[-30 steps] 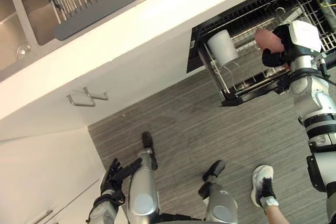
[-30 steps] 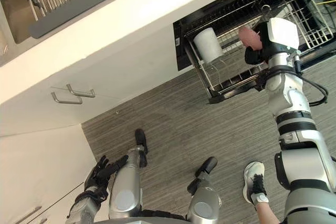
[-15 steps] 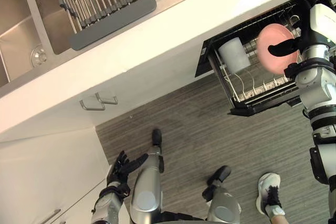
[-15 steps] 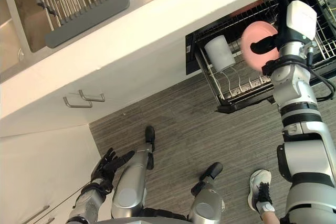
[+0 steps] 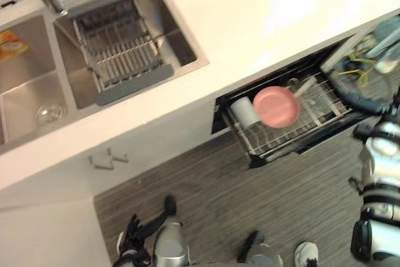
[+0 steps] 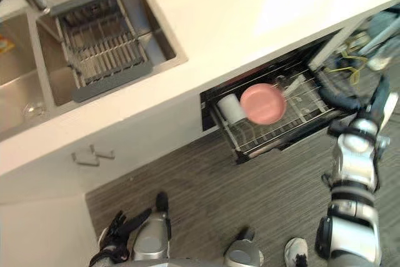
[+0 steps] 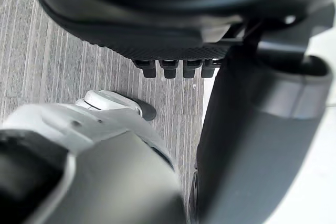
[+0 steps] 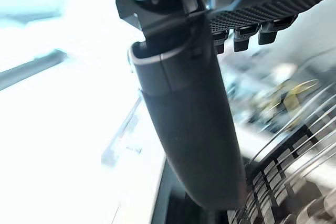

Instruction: Walk over to the sink, pick up the cup, carry it to the dishwasher, place the cup inside the dishwasher, then close the dishwasher door

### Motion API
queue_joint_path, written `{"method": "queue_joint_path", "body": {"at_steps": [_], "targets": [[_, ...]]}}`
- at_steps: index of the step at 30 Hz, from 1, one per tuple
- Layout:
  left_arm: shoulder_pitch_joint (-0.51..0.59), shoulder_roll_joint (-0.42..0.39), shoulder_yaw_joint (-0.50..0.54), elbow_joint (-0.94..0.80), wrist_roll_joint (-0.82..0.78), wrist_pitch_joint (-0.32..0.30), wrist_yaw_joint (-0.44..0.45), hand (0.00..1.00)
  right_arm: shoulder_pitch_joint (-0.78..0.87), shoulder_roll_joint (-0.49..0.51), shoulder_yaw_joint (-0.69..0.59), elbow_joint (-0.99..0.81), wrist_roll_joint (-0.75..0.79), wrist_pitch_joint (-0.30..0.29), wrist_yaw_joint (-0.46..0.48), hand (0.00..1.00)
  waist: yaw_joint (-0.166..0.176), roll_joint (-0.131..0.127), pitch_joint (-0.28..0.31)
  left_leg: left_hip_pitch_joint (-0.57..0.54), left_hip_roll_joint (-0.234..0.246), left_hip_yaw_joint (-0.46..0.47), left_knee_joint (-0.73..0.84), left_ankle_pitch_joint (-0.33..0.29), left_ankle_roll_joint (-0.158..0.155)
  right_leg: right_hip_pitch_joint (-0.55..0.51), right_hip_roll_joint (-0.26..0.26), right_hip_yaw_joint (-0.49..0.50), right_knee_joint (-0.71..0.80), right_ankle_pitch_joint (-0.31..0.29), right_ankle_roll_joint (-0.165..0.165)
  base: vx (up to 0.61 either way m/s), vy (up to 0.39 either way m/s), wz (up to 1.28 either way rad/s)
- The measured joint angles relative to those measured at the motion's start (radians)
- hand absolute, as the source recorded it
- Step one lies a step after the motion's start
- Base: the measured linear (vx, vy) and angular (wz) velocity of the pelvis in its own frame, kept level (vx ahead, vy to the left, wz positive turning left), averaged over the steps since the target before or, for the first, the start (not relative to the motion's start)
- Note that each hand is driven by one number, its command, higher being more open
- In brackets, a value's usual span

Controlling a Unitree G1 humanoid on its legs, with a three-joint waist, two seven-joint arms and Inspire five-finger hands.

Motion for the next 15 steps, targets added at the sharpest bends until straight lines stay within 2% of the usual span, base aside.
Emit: {"method": "queue_joint_path", "body": {"at_steps": [1, 2, 5, 6, 12, 15], "targets": [[-0.001, -0.015, 0.004, 0.014, 0.008, 0.001, 0.006, 1.0, 0.02, 0.006, -0.024, 0.005, 0.006, 0.004, -0.005, 1.0, -0.004, 0.021, -0.011, 0.002, 0.023, 0.004, 0.008, -0.015, -0.019, 0.009, 0.019, 0.003, -0.006, 0.0, -0.001, 0.05, -0.218, 0.09], [0.02, -0.041, 0.013, 0.014, 0.012, 0.0, 0.015, 1.0, 0.078, 0.035, -0.062, 0.007, 0.031, 0.01, -0.017, 1.0, -0.014, 0.048, -0.032, 0.017, 0.042, 0.022, -0.002, -0.018, -0.022, 0.014, 0.036, 0.014, -0.005, 0.001, -0.006, 0.03, -0.098, -0.19], [0.046, -0.056, 0.012, 0.014, 0.036, -0.001, 0.02, 1.0, 0.165, 0.084, -0.102, 0.016, 0.054, 0.031, -0.017, 1.0, -0.028, 0.072, -0.048, 0.065, 0.035, 0.045, -0.052, -0.015, -0.024, 0.016, 0.035, 0.034, -0.005, 0.001, -0.006, 0.01, -0.02, -0.19], [0.05, -0.053, 0.01, 0.014, 0.056, -0.001, 0.025, 1.0, 0.19, 0.115, -0.111, 0.026, 0.073, 0.035, -0.017, 0.0, -0.036, 0.072, -0.05, 0.07, 0.027, 0.044, -0.063, -0.015, -0.025, 0.016, 0.028, 0.033, -0.005, 0.003, -0.004, -0.01, 0.035, 0.01], [0.051, -0.045, 0.007, 0.015, 0.094, 0.003, 0.03, 1.0, 0.213, 0.223, -0.057, 0.11, 0.117, 0.037, 0.03, 0.0, -0.028, 0.071, -0.057, 0.07, 0.001, 0.043, -0.1, 0.0, -0.024, 0.005, 0.008, 0.028, -0.007, 0.026, -0.001, -0.07, 0.045, 0.07], [0.049, -0.045, 0.003, 0.013, 0.096, 0.006, 0.029, 1.0, 0.197, 0.232, 0.007, 0.151, 0.117, 0.032, 0.073, 0.0, -0.015, 0.069, -0.058, 0.054, -0.011, 0.036, -0.119, 0.02, -0.015, -0.014, -0.001, 0.017, -0.007, 0.035, -0.002, -0.11, 0.028, 0.1]]}}
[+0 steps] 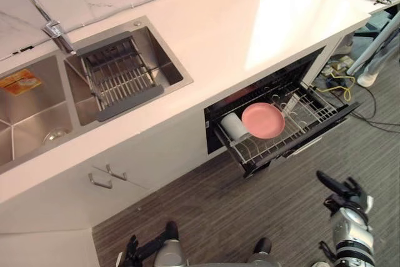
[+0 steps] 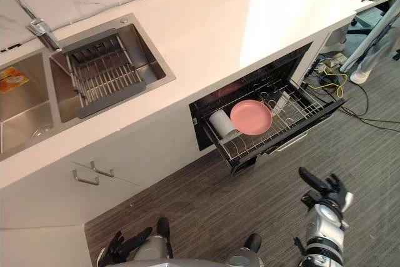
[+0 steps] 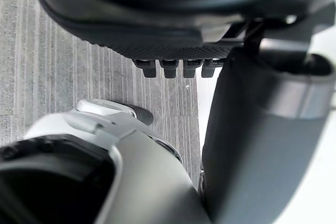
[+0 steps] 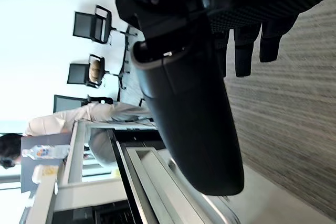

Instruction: Walk over to the sink, pick up the cup, carry it to the dishwasher, place the cup inside the dishwasher, then close the dishwasher door

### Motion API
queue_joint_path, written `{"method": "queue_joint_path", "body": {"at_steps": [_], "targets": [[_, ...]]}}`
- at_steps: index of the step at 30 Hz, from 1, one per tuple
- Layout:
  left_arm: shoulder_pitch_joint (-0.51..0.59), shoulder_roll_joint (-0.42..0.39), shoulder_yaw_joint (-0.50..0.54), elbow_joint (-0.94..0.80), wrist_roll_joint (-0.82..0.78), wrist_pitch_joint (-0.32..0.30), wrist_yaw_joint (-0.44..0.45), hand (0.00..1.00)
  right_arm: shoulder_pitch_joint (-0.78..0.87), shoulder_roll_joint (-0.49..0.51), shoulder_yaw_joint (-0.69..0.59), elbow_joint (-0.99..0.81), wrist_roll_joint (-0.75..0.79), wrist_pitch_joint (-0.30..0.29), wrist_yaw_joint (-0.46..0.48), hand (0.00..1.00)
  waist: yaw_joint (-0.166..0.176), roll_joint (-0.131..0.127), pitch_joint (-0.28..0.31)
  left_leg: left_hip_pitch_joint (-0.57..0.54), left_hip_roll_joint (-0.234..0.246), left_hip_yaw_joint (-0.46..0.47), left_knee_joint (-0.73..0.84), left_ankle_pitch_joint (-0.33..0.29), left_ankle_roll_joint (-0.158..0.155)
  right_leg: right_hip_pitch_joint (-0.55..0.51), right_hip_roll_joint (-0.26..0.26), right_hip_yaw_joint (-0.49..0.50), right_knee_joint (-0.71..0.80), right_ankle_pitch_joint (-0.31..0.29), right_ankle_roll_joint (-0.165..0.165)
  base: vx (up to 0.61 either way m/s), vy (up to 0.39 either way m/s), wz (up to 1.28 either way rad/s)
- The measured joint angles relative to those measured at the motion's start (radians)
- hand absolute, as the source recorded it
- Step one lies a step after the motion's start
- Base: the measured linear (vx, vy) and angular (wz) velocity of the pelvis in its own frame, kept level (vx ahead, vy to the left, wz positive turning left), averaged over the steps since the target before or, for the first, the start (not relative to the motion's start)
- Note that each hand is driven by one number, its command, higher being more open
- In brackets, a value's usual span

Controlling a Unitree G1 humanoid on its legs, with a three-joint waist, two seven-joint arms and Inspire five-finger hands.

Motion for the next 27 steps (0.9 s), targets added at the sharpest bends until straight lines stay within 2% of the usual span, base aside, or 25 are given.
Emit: {"method": "queue_joint_path", "body": {"at_steps": [5, 9, 12, 17, 20, 23, 24, 27], "targets": [[-0.011, 0.009, -0.019, -0.006, -0.003, -0.001, -0.002, 1.0, -0.082, -0.002, 0.072, 0.097, -0.002, -0.049, 0.037, 0.0, 0.007, 0.002, 0.009, -0.062, -0.035, -0.051, -0.007, 0.027, 0.018, -0.019, -0.024, -0.046, 0.001, 0.019, 0.006, -0.04, 0.031, 0.3], [-0.039, 0.013, -0.036, -0.018, -0.028, -0.01, -0.012, 1.0, -0.191, -0.016, 0.117, 0.165, -0.022, -0.083, 0.021, 0.0, 0.04, 0.005, 0.057, -0.109, -0.065, -0.091, 0.012, 0.035, 0.032, -0.024, -0.047, -0.086, 0.002, 0.03, 0.014, -0.03, 0.027, 0.31], [-0.049, 0.008, -0.036, -0.023, -0.053, -0.018, -0.018, 1.0, -0.242, -0.064, 0.136, 0.177, -0.042, -0.093, 0.013, 0.0, 0.044, 0.015, 0.095, -0.141, -0.078, -0.122, 0.024, 0.038, 0.039, -0.026, -0.055, -0.118, 0.01, 0.031, 0.015, -0.05, 0.023, 0.34], [-0.05, -0.007, -0.038, -0.035, -0.091, -0.028, -0.034, 1.0, -0.395, -0.157, 0.191, 0.244, -0.062, -0.096, -0.024, 0.0, 0.058, 0.061, 0.141, -0.181, -0.095, -0.186, 0.028, 0.05, 0.05, -0.032, -0.072, -0.18, 0.065, 0.005, 0.016, -0.07, 0.02, 0.37], [-0.051, -0.015, -0.046, -0.033, -0.108, -0.026, -0.036, 1.0, -0.512, -0.229, 0.213, 0.308, -0.071, -0.097, -0.064, 0.0, 0.09, 0.099, 0.166, -0.201, -0.109, -0.233, 0.02, 0.065, 0.052, -0.04, -0.093, -0.22, 0.13, -0.035, 0.011, -0.08, 0.028, 0.46], [-0.05, -0.019, -0.053, -0.014, -0.109, -0.019, -0.039, 1.0, -0.643, -0.291, 0.228, 0.38, -0.101, -0.097, -0.102, 0.0, 0.116, 0.117, 0.188, -0.223, -0.12, -0.269, 0.018, 0.081, 0.052, -0.048, -0.11, -0.252, 0.179, -0.06, 0.017, -0.04, 0.0, 0.37], [-0.049, -0.024, -0.053, -0.009, -0.109, -0.018, -0.04, 1.0, -0.69, -0.306, 0.231, 0.404, -0.11, -0.097, -0.113, 1.0, 0.124, 0.119, 0.19, -0.228, -0.123, -0.281, 0.018, 0.083, 0.051, -0.048, -0.114, -0.264, 0.192, -0.07, 0.02, -0.01, -0.013, 0.29], [-0.05, -0.034, -0.054, -0.01, -0.109, -0.016, -0.046, 1.0, -0.751, -0.361, 0.298, 0.46, -0.146, -0.095, -0.119, 1.0, 0.144, 0.119, 0.19, -0.229, -0.127, -0.297, 0.024, 0.085, 0.048, -0.038, -0.119, -0.282, 0.209, -0.091, 0.018, 0.01, -0.018, 0.16]]}}
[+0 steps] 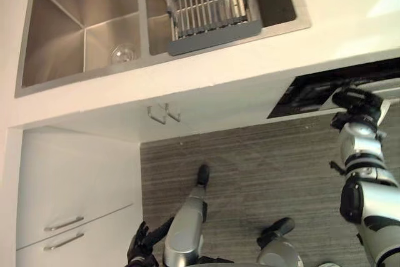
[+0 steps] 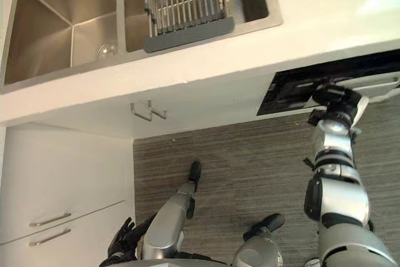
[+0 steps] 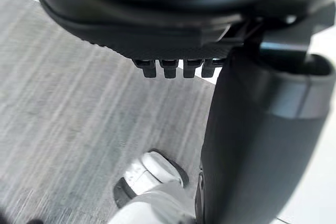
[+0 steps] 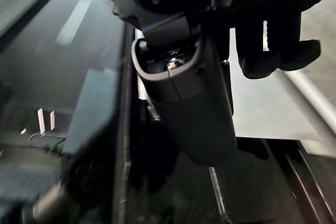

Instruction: Walk over to the sink, pick up the cup, carry it to the dishwasher, place the cup inside the dishwasher, then close the dishwasher door

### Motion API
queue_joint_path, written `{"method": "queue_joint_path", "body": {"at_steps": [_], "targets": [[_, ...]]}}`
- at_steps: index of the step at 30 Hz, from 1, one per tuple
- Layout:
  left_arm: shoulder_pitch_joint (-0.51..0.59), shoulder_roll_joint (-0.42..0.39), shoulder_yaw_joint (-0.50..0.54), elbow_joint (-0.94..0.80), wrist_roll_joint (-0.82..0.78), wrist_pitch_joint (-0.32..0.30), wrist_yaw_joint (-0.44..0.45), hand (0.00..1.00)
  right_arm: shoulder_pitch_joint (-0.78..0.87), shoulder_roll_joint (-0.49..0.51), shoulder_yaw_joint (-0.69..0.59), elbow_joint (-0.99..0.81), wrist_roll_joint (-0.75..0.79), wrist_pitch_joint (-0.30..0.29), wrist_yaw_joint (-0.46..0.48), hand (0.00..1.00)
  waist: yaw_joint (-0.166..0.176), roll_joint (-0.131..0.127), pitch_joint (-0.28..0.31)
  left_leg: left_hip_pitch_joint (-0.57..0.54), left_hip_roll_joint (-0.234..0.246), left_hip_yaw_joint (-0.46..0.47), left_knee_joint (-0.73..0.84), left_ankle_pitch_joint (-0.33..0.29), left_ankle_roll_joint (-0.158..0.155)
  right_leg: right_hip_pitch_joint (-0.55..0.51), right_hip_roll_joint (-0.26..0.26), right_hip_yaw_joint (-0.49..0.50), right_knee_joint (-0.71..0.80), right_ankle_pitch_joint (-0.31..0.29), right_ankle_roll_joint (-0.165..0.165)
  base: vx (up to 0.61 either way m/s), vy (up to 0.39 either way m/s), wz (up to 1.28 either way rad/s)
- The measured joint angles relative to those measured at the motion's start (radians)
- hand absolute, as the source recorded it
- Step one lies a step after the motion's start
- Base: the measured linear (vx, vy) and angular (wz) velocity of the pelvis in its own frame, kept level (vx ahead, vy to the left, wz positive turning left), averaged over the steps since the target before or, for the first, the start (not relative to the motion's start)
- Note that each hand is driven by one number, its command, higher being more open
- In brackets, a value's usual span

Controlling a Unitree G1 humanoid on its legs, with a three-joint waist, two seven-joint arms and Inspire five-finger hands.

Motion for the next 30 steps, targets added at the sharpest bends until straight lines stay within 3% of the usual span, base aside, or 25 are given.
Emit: {"method": "queue_joint_path", "body": {"at_steps": [7, 10, 11, 14, 16, 18, 19, 23, 25, 26, 27, 28, 29, 30], "targets": [[-0.015, 0.0, -0.001, 0.002, 0.003, -0.007, -0.014, 1.0, 0.009, 0.005, 0.049, 0.017, 0.028, -0.004, 0.087, 1.0, -0.007, 0.008, -0.005, 0.026, 0.039, -0.019, 0.0, 0.004, -0.006, 0.028, 0.042, -0.006, 0.003, -0.032, -0.004, -0.06, -0.022, 0.0], [-0.015, 0.0, -0.001, 0.022, 0.004, -0.007, -0.015, 1.0, 0.138, 0.024, -0.008, -0.051, 0.095, -0.073, 0.169, 1.0, -0.006, 0.01, -0.028, 0.05, 0.055, -0.015, -0.031, 0.006, -0.01, 0.045, 0.061, -0.016, -0.003, -0.036, -0.005, -0.09, 0.014, 0.08], [-0.014, 0.001, 0.0, 0.04, 0.004, -0.007, -0.015, 1.0, 0.242, 0.073, -0.042, -0.1, 0.147, -0.132, 0.232, 1.0, -0.007, 0.008, -0.051, 0.061, 0.06, -0.006, -0.049, 0.012, -0.02, 0.05, 0.067, -0.017, -0.008, -0.036, -0.005, -0.06, 0.025, 0.04], [-0.011, 0.01, 0.002, 0.056, 0.004, -0.006, -0.023, 1.0, 0.429, 0.191, -0.084, -0.128, 0.223, -0.203, 0.342, 1.0, -0.01, -0.005, -0.081, 0.078, 0.061, 0.021, -0.049, 0.011, -0.023, 0.07, 0.072, -0.02, -0.022, -0.034, -0.004, -0.07, 0.04, 0.03], [-0.002, 0.016, 0.024, 0.058, 0.004, -0.006, -0.034, 1.0, 0.588, 0.344, -0.118, -0.073, 0.227, -0.224, 0.427, 1.0, -0.018, -0.036, -0.105, 0.09, 0.067, 0.039, -0.05, 0.006, -0.028, 0.085, 0.081, -0.018, -0.038, -0.033, -0.004, -0.07, 0.031, -0.04], [-0.001, 0.018, 0.051, 0.059, 0.005, -0.006, -0.034, 1.0, 0.691, 0.432, -0.145, -0.012, 0.229, -0.222, 0.475, 1.0, -0.022, -0.053, -0.117, 0.097, 0.076, 0.057, -0.054, 0.001, -0.034, 0.084, 0.088, -0.002, -0.047, -0.029, -0.006, -0.05, 0.015, -0.23], [0.002, 0.019, 0.076, 0.06, 0.015, -0.006, -0.034, 1.0, 0.755, 0.475, -0.162, 0.021, 0.235, -0.216, 0.49, 1.0, -0.026, -0.075, -0.121, 0.104, 0.081, 0.072, -0.06, 0.0, -0.034, 0.081, 0.094, 0.013, -0.063, -0.019, -0.006, -0.06, 0.019, -0.34], [0.002, 0.045, 0.12, 0.08, 0.018, -0.005, -0.037, 1.0, 0.887, 0.521, -0.194, 0.037, 0.226, -0.178, 0.494, 1.0, -0.039, -0.132, -0.158, 0.108, 0.086, 0.096, -0.076, -0.001, -0.034, 0.066, 0.101, 0.036, -0.091, -0.008, -0.018, -0.08, 0.02, -0.22], [0.0, 0.065, 0.145, 0.08, -0.006, 0.021, -0.049, 1.0, 0.907, 0.541, -0.227, 0.033, 0.249, -0.177, 0.514, 1.0, -0.038, -0.184, -0.189, 0.113, 0.083, 0.107, -0.098, -0.004, -0.032, 0.053, 0.095, 0.044, -0.086, -0.014, -0.036, -0.07, 0.019, -0.08], [-0.001, 0.068, 0.15, 0.081, -0.006, 0.028, -0.055, 1.0, 0.907, 0.548, -0.24, 0.031, 0.262, -0.176, 0.522, 1.0, -0.038, -0.197, -0.197, 0.116, 0.079, 0.108, -0.103, -0.004, -0.031, 0.048, 0.086, 0.044, -0.074, -0.024, -0.052, -0.04, 0.035, 0.05], [-0.003, 0.07, 0.155, 0.082, -0.005, 0.038, -0.062, 1.0, 0.911, 0.562, -0.262, 0.023, 0.289, -0.176, 0.536, 1.0, -0.041, -0.236, -0.207, 0.104, 0.052, 0.109, -0.068, -0.017, -0.02, 0.03, 0.043, 0.047, -0.028, -0.059, -0.115, 0.0, 0.122, 0.27], [-0.003, 0.078, 0.157, 0.078, -0.004, 0.04, -0.076, 1.0, 0.921, 0.572, -0.274, 0.005, 0.296, -0.175, 0.539, 1.0, -0.047, -0.25, -0.214, 0.055, 0.009, 0.139, 0.085, -0.096, 0.011, 0.031, 0.009, 0.052, 0.038, -0.103, -0.274, 0.04, 0.157, 0.41], [0.002, 0.079, 0.155, 0.076, 0.0, 0.039, -0.078, 1.0, 0.934, 0.571, -0.274, -0.01, 0.296, -0.175, 0.541, 1.0, -0.051, -0.25, -0.215, 0.042, -0.008, 0.162, 0.153, -0.135, 0.046, 0.036, 0.0, 0.065, 0.08, -0.126, -0.406, 0.12, 0.315, 0.75], [0.024, 0.072, 0.146, 0.076, 0.001, 0.025, -0.076, 1.0, 0.965, 0.567, -0.273, -0.037, 0.295, -0.171, 0.553, 1.0, -0.073, -0.25, -0.219, 0.051, -0.035, 0.187, 0.219, -0.214, 0.122, 0.024, -0.034, 0.233, 0.218, -0.083, -0.465, 0.15, 0.277, 0.84]]}}
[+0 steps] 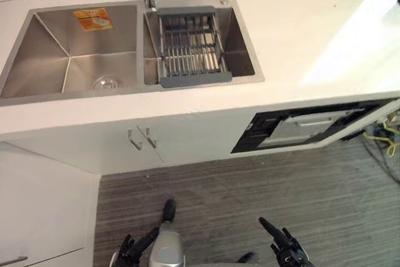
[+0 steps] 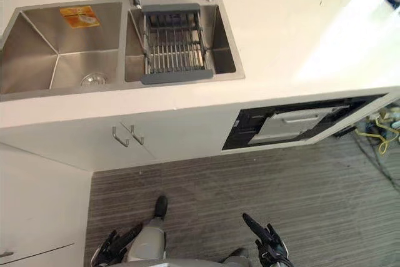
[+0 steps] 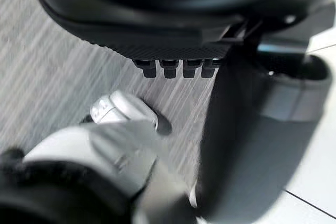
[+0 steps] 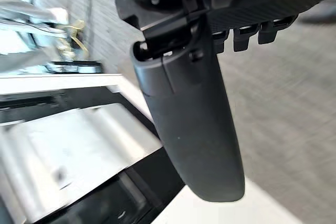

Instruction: Walk over to the sink, pick up the cup, carry it to the dishwasher, place the cup inside the dishwasher, then close the dishwasher door

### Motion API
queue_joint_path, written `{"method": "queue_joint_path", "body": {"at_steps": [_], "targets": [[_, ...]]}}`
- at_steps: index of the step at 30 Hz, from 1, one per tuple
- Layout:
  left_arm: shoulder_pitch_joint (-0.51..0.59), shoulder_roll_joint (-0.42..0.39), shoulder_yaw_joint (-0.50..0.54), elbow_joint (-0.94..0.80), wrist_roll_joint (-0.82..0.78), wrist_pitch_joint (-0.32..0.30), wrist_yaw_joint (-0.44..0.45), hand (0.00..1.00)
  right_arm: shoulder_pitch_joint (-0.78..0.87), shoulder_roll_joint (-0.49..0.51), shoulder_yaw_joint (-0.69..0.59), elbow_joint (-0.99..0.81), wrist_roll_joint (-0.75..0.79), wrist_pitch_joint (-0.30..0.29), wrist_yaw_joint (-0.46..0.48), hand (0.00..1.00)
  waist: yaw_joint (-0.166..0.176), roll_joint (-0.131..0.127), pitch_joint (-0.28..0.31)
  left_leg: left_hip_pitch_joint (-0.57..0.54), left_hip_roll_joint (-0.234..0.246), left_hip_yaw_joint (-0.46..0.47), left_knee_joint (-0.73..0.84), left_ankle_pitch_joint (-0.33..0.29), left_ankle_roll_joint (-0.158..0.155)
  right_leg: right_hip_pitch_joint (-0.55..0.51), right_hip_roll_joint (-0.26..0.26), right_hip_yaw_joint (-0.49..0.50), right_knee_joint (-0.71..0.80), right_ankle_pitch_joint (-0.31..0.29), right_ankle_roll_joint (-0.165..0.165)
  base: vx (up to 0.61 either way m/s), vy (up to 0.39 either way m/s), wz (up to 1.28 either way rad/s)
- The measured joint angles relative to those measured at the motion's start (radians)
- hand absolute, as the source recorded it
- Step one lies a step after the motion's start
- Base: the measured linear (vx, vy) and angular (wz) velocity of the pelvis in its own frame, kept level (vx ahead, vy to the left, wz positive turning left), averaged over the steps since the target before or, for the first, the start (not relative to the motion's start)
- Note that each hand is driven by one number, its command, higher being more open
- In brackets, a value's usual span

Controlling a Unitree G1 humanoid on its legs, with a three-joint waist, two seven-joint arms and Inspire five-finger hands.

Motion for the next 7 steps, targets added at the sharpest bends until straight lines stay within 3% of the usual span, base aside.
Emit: {"method": "queue_joint_path", "body": {"at_steps": [1, 2, 3, 5, 7], "targets": [[0.004, 0.002, -0.005, 0.002, -0.001, -0.004, 0.002, 1.0, 0.011, 0.006, 0.001, -0.005, -0.001, 0.004, 0.002, 1.0, -0.012, 0.0, -0.011, 0.017, -0.017, -0.028, 0.004, -0.015, 0.005, -0.026, -0.015, 0.108, 0.082, 0.049, 0.026, 0.19, 0.294, 1.29], [0.0, 0.012, -0.024, 0.003, 0.0, -0.005, 0.005, 1.0, 0.029, 0.028, 0.001, -0.008, -0.002, 0.006, 0.006, 1.0, -0.026, 0.013, -0.024, 0.04, -0.019, -0.085, -0.008, -0.019, 0.011, -0.084, 0.011, 0.258, 0.206, 0.053, 0.139, 0.19, 0.158, 1.25], [-0.009, 0.015, -0.027, 0.0, 0.001, -0.015, 0.008, 1.0, 0.026, 0.058, 0.001, -0.009, -0.003, 0.009, 0.007, 1.0, -0.026, 0.013, -0.024, 0.064, -0.01, -0.129, -0.028, -0.017, 0.014, -0.14, 0.086, 0.339, 0.267, -0.051, 0.258, 0.2, 0.116, 1.12], [-0.02, 0.008, -0.021, 0.012, 0.001, -0.007, 0.02, 1.0, 0.022, 0.093, 0.003, -0.027, -0.005, -0.001, 0.005, 1.0, -0.029, 0.003, -0.028, 0.123, -0.028, -0.168, -0.072, -0.013, 0.029, -0.181, 0.173, 0.4, 0.252, -0.127, 0.281, 0.2, 0.078, 0.76], [-0.026, -0.001, -0.009, 0.007, 0.03, -0.006, 0.047, 1.0, 0.025, 0.109, 0.02, -0.047, -0.012, -0.008, -0.01, 1.0, -0.039, 0.007, -0.03, 0.202, -0.06, -0.208, -0.123, -0.014, 0.047, -0.206, 0.243, 0.423, 0.187, -0.153, 0.29, 0.25, 0.034, 0.65]]}}
